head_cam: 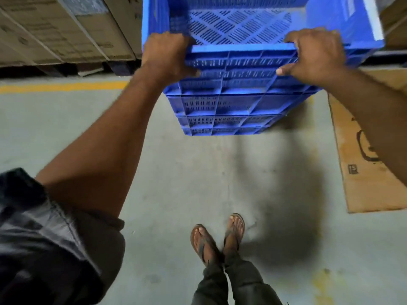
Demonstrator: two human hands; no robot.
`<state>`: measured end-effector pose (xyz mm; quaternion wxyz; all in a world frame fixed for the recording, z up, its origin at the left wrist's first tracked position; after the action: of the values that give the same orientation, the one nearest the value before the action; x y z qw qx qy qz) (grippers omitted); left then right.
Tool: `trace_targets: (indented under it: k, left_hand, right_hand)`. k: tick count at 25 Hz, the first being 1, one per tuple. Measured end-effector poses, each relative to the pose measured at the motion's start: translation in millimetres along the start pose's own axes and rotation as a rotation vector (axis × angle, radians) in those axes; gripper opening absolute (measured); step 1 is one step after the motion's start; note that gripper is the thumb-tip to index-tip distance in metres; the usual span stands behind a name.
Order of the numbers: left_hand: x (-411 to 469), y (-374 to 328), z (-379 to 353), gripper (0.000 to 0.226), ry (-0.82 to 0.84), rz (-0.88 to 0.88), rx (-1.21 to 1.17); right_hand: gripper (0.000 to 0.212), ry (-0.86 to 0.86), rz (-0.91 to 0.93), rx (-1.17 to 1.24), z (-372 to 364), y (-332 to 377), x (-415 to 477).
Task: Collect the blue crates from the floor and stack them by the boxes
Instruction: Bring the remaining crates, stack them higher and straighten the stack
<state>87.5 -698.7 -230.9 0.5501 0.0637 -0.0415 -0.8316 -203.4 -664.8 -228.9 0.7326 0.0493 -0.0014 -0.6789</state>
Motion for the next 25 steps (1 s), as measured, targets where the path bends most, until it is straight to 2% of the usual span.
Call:
trace_targets:
  k: [5,12,15,17,19,22,25]
  left_hand:
    - [10.9,-22.3,4.7,0.06,-0.028,0.107,0.021]
    - [9.3,-15.9,-1.8,0.056,0.057,0.187,0.017]
    - [11.0,-10.5,-3.4,0.062,0.084,0.216,0.055]
    - [11.3,-10.6,-5.7,0.058,0.07,0.231,0.075]
    - [13.9,-13.2,-6.4,0.057,0.086,0.24,0.056]
    - [13.3,-15.2,0.2,0.062,0.119,0.212,0.027]
    - [5.9,-21.1,6.8,0.082,0.139,0.081,0.012]
  right_hand:
    - [0.058,0.115,0.079,-0.026,2.3,2.9,14.3]
    - [0.059,0.134,0.03,-0.008,-2.3,3.7,16.7]
    - [0.064,0.08,0.017,0.016,-3.1,-3.1,17.6]
    - [0.06,0.051,0.027,0.007,-3.0,-0.1,18.7]
    - [0.064,0.057,0.016,-0.014,-2.4,0.1,19.4]
    - [0.066,0.11,0.036,0.062,0.8,-0.7,18.7]
    - [0.075,0.059,0.114,0.184,13.0,-1.1,4.8]
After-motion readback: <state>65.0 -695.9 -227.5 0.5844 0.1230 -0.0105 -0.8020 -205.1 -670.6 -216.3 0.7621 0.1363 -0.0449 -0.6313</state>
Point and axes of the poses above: each hand's wrist, its own x-axis towards the middle knuckle, its own z-axis out of the back of the hand, y = z × x, the point moved 6 cm from there along x, towards the middle knuckle, and after that the axes turned 8 degrees about x, right-handed, at the moved point
